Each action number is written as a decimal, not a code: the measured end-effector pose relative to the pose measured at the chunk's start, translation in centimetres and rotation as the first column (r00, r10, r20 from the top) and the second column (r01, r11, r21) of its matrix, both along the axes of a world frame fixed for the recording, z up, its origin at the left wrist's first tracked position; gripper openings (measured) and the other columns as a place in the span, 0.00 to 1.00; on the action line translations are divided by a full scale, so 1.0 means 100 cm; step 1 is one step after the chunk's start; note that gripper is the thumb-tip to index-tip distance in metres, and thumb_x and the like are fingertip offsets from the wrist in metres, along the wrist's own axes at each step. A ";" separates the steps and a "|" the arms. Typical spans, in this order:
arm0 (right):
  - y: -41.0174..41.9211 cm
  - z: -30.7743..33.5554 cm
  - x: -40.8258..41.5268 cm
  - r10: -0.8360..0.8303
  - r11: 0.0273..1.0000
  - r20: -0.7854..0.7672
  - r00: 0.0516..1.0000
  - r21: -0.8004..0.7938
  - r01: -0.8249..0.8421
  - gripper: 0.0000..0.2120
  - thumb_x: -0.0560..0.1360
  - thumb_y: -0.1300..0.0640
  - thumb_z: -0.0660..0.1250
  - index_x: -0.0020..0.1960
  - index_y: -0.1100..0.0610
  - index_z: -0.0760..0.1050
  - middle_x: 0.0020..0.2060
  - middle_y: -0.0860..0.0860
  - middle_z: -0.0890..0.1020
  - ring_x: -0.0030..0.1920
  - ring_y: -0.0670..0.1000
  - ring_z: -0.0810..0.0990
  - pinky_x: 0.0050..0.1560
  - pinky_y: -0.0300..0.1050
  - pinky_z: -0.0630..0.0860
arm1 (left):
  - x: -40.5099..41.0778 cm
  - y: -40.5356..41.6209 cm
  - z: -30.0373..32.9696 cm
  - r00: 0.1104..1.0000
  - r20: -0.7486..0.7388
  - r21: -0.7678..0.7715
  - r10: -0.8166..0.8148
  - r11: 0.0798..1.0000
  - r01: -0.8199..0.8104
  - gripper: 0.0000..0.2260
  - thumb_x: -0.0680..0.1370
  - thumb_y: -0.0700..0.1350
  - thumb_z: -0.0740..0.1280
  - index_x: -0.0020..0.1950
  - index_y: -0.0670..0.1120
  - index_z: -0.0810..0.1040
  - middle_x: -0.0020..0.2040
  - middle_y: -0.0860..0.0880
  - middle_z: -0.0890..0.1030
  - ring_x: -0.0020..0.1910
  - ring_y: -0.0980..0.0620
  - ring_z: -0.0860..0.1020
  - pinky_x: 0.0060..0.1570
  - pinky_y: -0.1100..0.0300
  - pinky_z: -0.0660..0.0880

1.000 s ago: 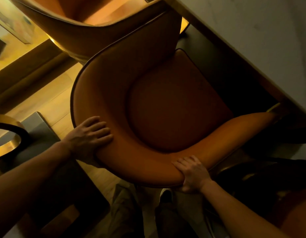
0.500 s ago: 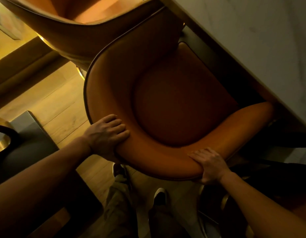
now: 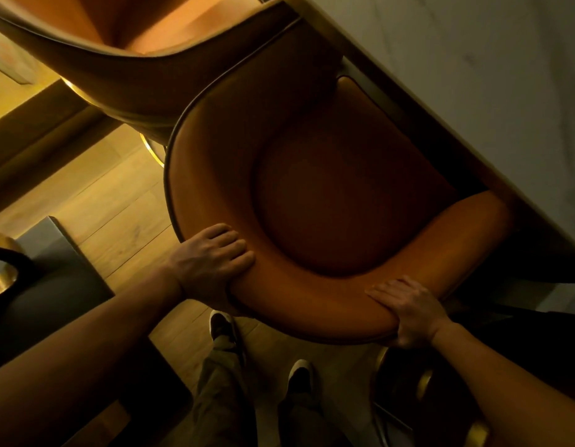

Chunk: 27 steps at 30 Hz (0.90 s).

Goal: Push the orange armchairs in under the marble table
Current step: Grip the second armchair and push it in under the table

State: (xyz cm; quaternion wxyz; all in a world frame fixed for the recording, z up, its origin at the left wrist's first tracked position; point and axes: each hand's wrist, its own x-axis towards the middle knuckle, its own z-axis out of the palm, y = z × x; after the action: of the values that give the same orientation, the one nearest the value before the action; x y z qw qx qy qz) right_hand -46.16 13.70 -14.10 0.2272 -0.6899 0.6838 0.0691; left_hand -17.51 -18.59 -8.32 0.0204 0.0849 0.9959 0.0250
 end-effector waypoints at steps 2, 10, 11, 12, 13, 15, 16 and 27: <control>0.000 0.001 -0.001 -0.003 1.000 -0.001 1.000 -0.005 0.003 0.45 0.56 0.28 0.73 0.63 0.56 0.78 0.55 0.53 0.84 0.52 0.58 0.84 0.55 0.63 0.77 | 0.001 0.000 -0.001 1.000 0.003 -0.004 0.006 1.000 -0.006 0.40 0.65 0.77 0.64 0.59 0.43 0.77 0.51 0.41 0.84 0.49 0.40 0.83 0.54 0.44 0.79; -0.002 -0.001 0.002 0.004 1.000 -0.019 1.000 -0.003 -0.004 0.44 0.56 0.27 0.72 0.62 0.56 0.79 0.54 0.53 0.84 0.51 0.57 0.84 0.56 0.63 0.77 | 0.003 0.000 -0.002 0.999 -0.021 0.028 0.033 0.999 -0.032 0.39 0.67 0.77 0.61 0.59 0.44 0.74 0.50 0.42 0.84 0.48 0.41 0.82 0.54 0.47 0.78; -0.003 0.000 0.005 0.003 1.000 -0.018 1.000 0.000 -0.003 0.44 0.56 0.27 0.71 0.62 0.56 0.79 0.54 0.53 0.84 0.51 0.57 0.84 0.56 0.62 0.77 | 0.004 -0.001 -0.003 0.999 -0.028 0.032 0.031 0.999 -0.030 0.39 0.66 0.77 0.62 0.59 0.45 0.74 0.50 0.42 0.84 0.48 0.41 0.83 0.54 0.47 0.78; -0.005 0.001 0.008 -0.001 1.000 -0.011 1.000 -0.002 0.001 0.44 0.56 0.27 0.71 0.62 0.56 0.79 0.54 0.53 0.84 0.51 0.57 0.84 0.55 0.62 0.77 | 0.005 -0.003 -0.003 0.999 -0.034 0.038 0.028 0.999 -0.027 0.39 0.65 0.76 0.64 0.59 0.45 0.74 0.50 0.42 0.84 0.48 0.41 0.83 0.54 0.46 0.78; -0.007 0.001 0.012 -0.005 1.000 -0.006 1.000 -0.001 0.005 0.44 0.56 0.27 0.71 0.62 0.56 0.79 0.54 0.53 0.84 0.51 0.57 0.84 0.56 0.62 0.77 | 0.007 -0.006 -0.003 0.999 -0.034 0.040 0.027 0.999 -0.025 0.39 0.65 0.76 0.65 0.59 0.45 0.73 0.51 0.42 0.84 0.48 0.41 0.83 0.54 0.46 0.79; -0.009 -0.003 0.020 -0.011 1.000 -0.004 1.000 -0.003 0.011 0.44 0.56 0.27 0.71 0.62 0.56 0.78 0.54 0.53 0.83 0.51 0.57 0.83 0.57 0.62 0.76 | 0.012 -0.012 -0.001 0.999 -0.030 0.033 0.024 0.999 -0.023 0.39 0.64 0.76 0.65 0.59 0.45 0.74 0.51 0.42 0.84 0.48 0.42 0.83 0.54 0.46 0.79; -0.010 -0.005 0.024 -0.011 1.000 -0.003 1.000 -0.012 0.011 0.44 0.57 0.27 0.71 0.62 0.56 0.78 0.54 0.53 0.83 0.52 0.57 0.83 0.57 0.62 0.76 | 0.014 -0.016 0.000 0.999 -0.036 0.030 0.019 0.999 -0.018 0.39 0.65 0.76 0.65 0.59 0.45 0.75 0.51 0.42 0.84 0.48 0.42 0.83 0.54 0.46 0.79; -0.011 -0.011 0.029 0.010 0.998 0.049 0.999 -0.062 -0.007 0.45 0.60 0.25 0.67 0.64 0.57 0.77 0.55 0.54 0.83 0.52 0.57 0.82 0.58 0.60 0.77 | 0.036 -0.031 -0.030 0.961 0.236 -0.018 0.145 0.989 -0.145 0.38 0.71 0.73 0.56 0.64 0.43 0.79 0.62 0.42 0.80 0.62 0.39 0.78 0.65 0.40 0.70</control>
State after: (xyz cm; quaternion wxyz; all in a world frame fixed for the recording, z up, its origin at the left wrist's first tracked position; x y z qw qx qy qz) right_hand -43.29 12.56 -15.25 0.2224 -0.7011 0.6767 0.0317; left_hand -13.95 -21.70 -11.34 0.1373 0.0080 0.9898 0.0361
